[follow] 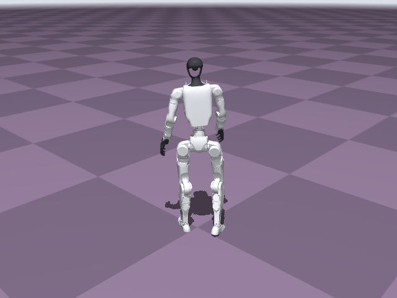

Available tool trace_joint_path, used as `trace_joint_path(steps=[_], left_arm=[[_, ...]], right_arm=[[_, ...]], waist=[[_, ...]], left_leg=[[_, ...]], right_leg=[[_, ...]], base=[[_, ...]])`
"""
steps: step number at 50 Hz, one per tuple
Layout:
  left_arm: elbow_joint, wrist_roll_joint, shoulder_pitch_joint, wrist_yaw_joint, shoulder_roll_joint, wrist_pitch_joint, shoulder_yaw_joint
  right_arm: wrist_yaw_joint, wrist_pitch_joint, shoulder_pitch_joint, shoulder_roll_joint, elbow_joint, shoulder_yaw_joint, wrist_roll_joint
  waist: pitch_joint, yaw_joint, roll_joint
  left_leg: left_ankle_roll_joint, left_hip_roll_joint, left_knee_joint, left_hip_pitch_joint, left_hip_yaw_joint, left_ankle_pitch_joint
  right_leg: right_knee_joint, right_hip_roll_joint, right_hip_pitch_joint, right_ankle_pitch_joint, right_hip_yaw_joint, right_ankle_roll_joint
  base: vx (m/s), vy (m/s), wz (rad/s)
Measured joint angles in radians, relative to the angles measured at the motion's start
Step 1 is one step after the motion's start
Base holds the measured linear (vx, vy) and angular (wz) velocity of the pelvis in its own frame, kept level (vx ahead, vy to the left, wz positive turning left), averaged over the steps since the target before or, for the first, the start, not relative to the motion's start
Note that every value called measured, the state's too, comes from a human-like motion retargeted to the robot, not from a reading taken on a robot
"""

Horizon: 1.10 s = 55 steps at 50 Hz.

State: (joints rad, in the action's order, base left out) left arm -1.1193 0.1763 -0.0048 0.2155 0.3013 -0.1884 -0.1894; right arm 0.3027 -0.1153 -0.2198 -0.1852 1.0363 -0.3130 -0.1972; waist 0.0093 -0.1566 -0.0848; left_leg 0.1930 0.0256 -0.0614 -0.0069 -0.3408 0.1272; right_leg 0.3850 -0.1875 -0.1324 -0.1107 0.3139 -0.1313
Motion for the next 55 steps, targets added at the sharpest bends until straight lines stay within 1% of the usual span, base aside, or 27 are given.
trace_joint_path(steps=[3,5,6,7,12,17,20,22,25,28,30,34,38,40,42,45,47,50,53,55], left_arm=[[0.054,-0.002,-0.022,-0.002,0.006,-0.022,-0.032],[0.097,-0.002,-0.039,-0.004,0.013,-0.035,-0.042],[0.121,-0.003,-0.049,-0.005,0.016,-0.039,-0.04],[0.145,-0.004,-0.059,-0.005,0.018,-0.042,-0.038],[0.269,-0.007,-0.089,0.003,0.003,-0.064,-0.01],[0.348,-0.013,-0.081,0.017,-0.037,-0.09,0.007],[0.351,-0.033,-0.061,0.027,-0.054,-0.09,0.002],[0.329,-0.05,-0.047,0.033,-0.057,-0.082,-0.005],[0.266,-0.068,-0.026,0.038,-0.052,-0.061,-0.015],[0.172,-0.067,0.0,0.043,-0.039,-0.035,-0.022],[0.075,-0.058,0.0,0.044,-0.03,-0.023,-0.021],[-0.089,-0.034,0.015,0.044,-0.007,0.008,-0.005],[-0.158,-0.02,0.034,0.042,0.033,0.033,0.007],[-0.15,-0.014,0.05,0.043,0.054,0.032,0.0],[-0.123,-0.009,0.067,0.042,0.074,0.02,-0.015],[-0.074,-0.007,0.084,0.034,0.094,-0.004,-0.039],[-0.043,-0.009,0.082,0.025,0.099,-0.016,-0.048],[0.001,-0.011,0.069,0.013,0.094,-0.031,-0.049],[0.048,-0.002,0.038,0.008,0.076,-0.042,-0.029],[0.083,0.004,0.018,0.008,0.058,-0.047,-0.005]], right_arm=[[-0.001,-0.002,0.013,-0.003,0.001,0.002,0.007],[-0.003,0.003,0.022,-0.005,0.011,0.002,0.014],[-0.005,0.007,0.025,-0.007,0.022,0.004,0.016],[-0.006,0.012,0.028,-0.009,0.035,0.007,0.017],[-0.004,0.033,0.056,-0.024,0.131,0.023,-0.001],[0.008,0.051,0.089,-0.035,0.236,0.05,-0.022],[0.012,0.053,0.113,-0.041,0.259,0.06,-0.028],[0.011,0.05,0.13,-0.046,0.25,0.061,-0.026],[0.005,0.045,0.151,-0.053,0.22,0.057,-0.015],[-0.002,0.039,0.169,-0.059,0.189,0.052,-0.004],[-0.008,0.036,0.174,-0.063,0.175,0.051,0.002],[-0.011,0.031,0.168,-0.07,0.167,0.054,0.001],[0.009,0.026,0.134,-0.078,0.144,0.055,-0.014],[0.025,0.016,0.116,-0.081,0.114,0.049,-0.022],[0.037,0.004,0.104,-0.085,0.071,0.044,-0.026],[0.043,-0.016,0.096,-0.088,-0.01,0.045,-0.018],[0.037,-0.026,0.095,-0.089,-0.063,0.048,-0.008],[0.023,-0.034,0.097,-0.087,-0.123,0.049,0.009],[0.008,-0.027,0.087,-0.079,-0.143,0.04,0.029],[0.0,-0.018,0.074,-0.07,-0.132,0.028,0.04]], waist=[[0.009,0.054,0.014],[0.017,0.079,0.013],[0.021,0.084,0.012],[0.025,0.086,0.011],[0.038,0.056,0.022],[0.052,0.007,0.028],[0.056,-0.011,0.027],[0.054,-0.012,0.022],[0.042,-0.007,0.01],[0.02,-0.007,-0.003],[0.004,-0.01,-0.009],[-0.014,-0.022,-0.017],[-0.014,-0.034,-0.02],[-0.008,-0.035,-0.019],[0.001,-0.028,-0.019],[0.012,-0.007,-0.018],[0.017,0.01,-0.014],[0.023,0.034,-0.011],[0.033,0.044,-0.018],[0.037,0.035,-0.019]], left_leg=[[0.005,-0.006,-0.005,0.009,0.03,0.0],[0.008,-0.019,-0.011,0.015,0.044,-0.003],[0.008,-0.025,-0.015,0.017,0.049,-0.007],[0.009,-0.031,-0.017,0.017,0.053,-0.01],[0.003,-0.044,-0.02,0.0,0.067,-0.027],[-0.008,-0.066,-0.022,-0.032,0.113,-0.048],[-0.014,-0.077,-0.025,-0.05,0.122,-0.037],[-0.019,-0.076,-0.025,-0.054,0.063,-0.012],[-0.023,-0.056,-0.023,-0.048,-0.125,0.02],[-0.025,-0.023,-0.008,-0.038,-0.301,0.017],[-0.016,-0.007,-0.007,-0.037,-0.334,-0.004],[0.018,-0.004,-0.021,-0.025,-0.252,-0.016],[0.028,0.008,-0.022,-0.014,-0.175,-0.009],[0.026,0.015,-0.017,-0.008,-0.138,-0.004],[0.023,0.017,-0.01,-0.003,-0.096,0.0],[0.02,0.013,0.0,0.001,-0.029,0.003],[0.02,0.008,0.001,0.004,0.016,0.001],[0.015,-0.009,-0.005,0.01,0.081,-0.004],[0.008,-0.037,-0.019,0.02,0.139,-0.011],[0.007,-0.046,-0.022,0.022,0.164,-0.014]], right_leg=[[-0.05,0.048,-0.035,-0.013,-0.149,-0.05],[-0.127,0.059,-0.038,0.001,-0.207,-0.083],[-0.159,0.056,-0.035,0.017,-0.212,-0.09],[-0.186,0.053,-0.032,0.032,-0.214,-0.093],[-0.265,0.036,0.0,0.068,-0.167,-0.073],[-0.329,0.014,0.023,0.097,-0.107,-0.103],[-0.343,-0.005,0.027,0.104,-0.052,-0.119],[-0.341,-0.021,0.028,0.101,-0.004,-0.126],[-0.329,-0.043,0.027,0.092,0.079,-0.131],[-0.313,-0.055,0.035,0.074,0.161,-0.131],[-0.298,-0.057,0.046,0.056,0.208,-0.131],[-0.262,-0.064,0.094,0.017,0.289,-0.121],[-0.17,-0.075,0.104,-0.019,0.322,-0.062],[-0.091,-0.079,0.078,-0.038,0.273,-0.035],[-0.01,-0.068,0.033,-0.055,0.164,-0.033],[0.056,-0.023,-0.028,-0.074,-0.008,-0.063],[0.031,0.004,-0.042,-0.083,-0.065,-0.079],[-0.082,0.027,-0.035,-0.055,-0.097,-0.085],[-0.194,0.032,-0.012,0.038,-0.126,-0.077],[-0.222,0.029,0.001,0.067,-0.13,-0.063]], base=[[-0.01,-0.03,0.52],[0.0,-0.05,0.42],[-0.01,-0.06,0.3],[-0.01,-0.06,0.21],[-0.02,-0.06,0.18],[-0.03,-0.04,0.48],[-0.03,-0.02,0.95],[-0.01,0.0,1.3],[0.01,0.01,1.5],[0.06,0.04,1.45],[0.1,0.09,1.28],[0.13,0.15,1.11],[0.1,0.12,0.9],[0.08,0.09,0.89],[0.07,0.06,1.01],[0.06,0.03,1.15],[0.06,0.02,1.22],[0.05,0.0,1.24],[0.05,-0.03,1.07],[0.04,-0.04,0.67]])
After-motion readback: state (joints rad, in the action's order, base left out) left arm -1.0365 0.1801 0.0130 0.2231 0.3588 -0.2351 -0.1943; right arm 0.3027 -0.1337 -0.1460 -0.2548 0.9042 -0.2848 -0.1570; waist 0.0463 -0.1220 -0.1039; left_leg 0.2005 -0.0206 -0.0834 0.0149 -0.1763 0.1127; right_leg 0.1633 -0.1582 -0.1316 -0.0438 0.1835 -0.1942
